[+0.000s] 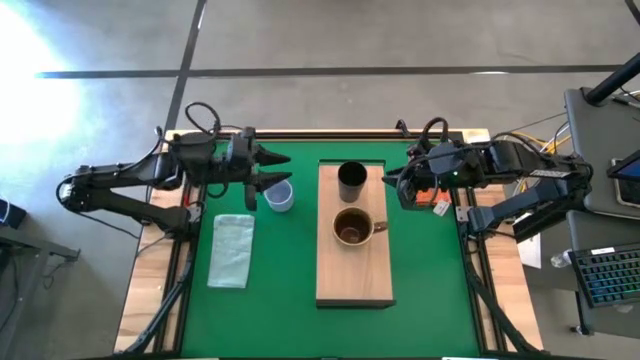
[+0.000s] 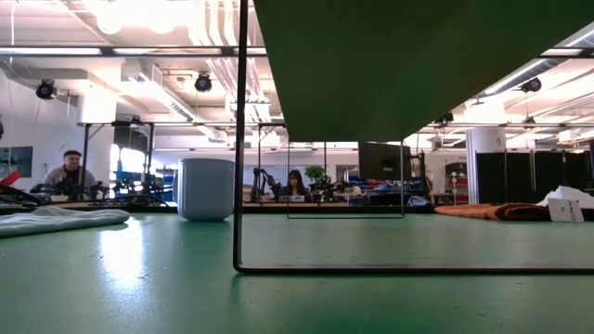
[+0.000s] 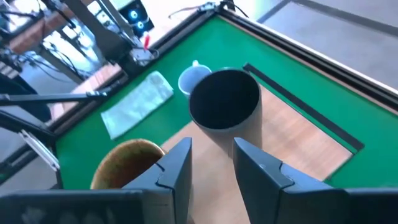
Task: Stack small to large cups/mugs on shelf
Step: Put the blue cup on the shelf aligned with the green cup
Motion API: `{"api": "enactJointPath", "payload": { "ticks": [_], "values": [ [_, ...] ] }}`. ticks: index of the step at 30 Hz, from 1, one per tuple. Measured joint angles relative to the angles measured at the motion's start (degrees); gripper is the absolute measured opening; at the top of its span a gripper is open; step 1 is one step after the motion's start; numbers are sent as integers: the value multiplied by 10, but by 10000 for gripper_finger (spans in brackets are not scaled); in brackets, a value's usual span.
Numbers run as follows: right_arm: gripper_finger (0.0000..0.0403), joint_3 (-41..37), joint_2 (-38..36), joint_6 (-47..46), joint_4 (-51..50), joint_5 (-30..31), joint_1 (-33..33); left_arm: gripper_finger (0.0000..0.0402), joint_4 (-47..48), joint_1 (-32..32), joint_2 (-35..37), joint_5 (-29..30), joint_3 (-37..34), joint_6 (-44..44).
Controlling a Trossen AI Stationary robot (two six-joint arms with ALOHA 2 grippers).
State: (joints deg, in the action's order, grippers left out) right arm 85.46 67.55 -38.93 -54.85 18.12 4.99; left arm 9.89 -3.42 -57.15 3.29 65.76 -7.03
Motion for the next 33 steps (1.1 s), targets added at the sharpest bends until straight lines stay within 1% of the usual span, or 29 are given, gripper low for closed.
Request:
{"api": "enactJointPath", "payload": {
  "ticks": [5,7,10,13,15,17,22,25,28,30,33],
  "values": [
    [109,0,0,0,31,0,0,162,13,-4,1,0,6,-2],
    [109,0,0,1,42,0,0,162,47,-12,-3,0,18,-13],
    [109,0,-3,19,66,10,0,162,124,-35,-19,3,43,-42],
    [109,0,-14,43,98,29,0,162,185,-62,-51,3,80,-76],
    [109,0,-25,61,111,30,-7,162,224,-84,-75,4,110,-76],
    [109,4,-36,72,107,30,-14,162,259,-107,-103,5,143,-76],
    [109,7,-74,92,98,30,-40,162,385,-177,-186,-3,218,-73],
    [109,7,-98,91,52,29,-56,162,446,-226,-235,-32,246,-49],
    [109,7,-119,84,-9,29,-66,162,472,-252,-275,-50,254,-29],
    [109,7,-130,75,-42,29,-72,162,483,-258,-293,-60,255,10],
    [109,6,-141,51,-72,30,-76,162,508,-259,-312,-61,257,97]
  ]
}}
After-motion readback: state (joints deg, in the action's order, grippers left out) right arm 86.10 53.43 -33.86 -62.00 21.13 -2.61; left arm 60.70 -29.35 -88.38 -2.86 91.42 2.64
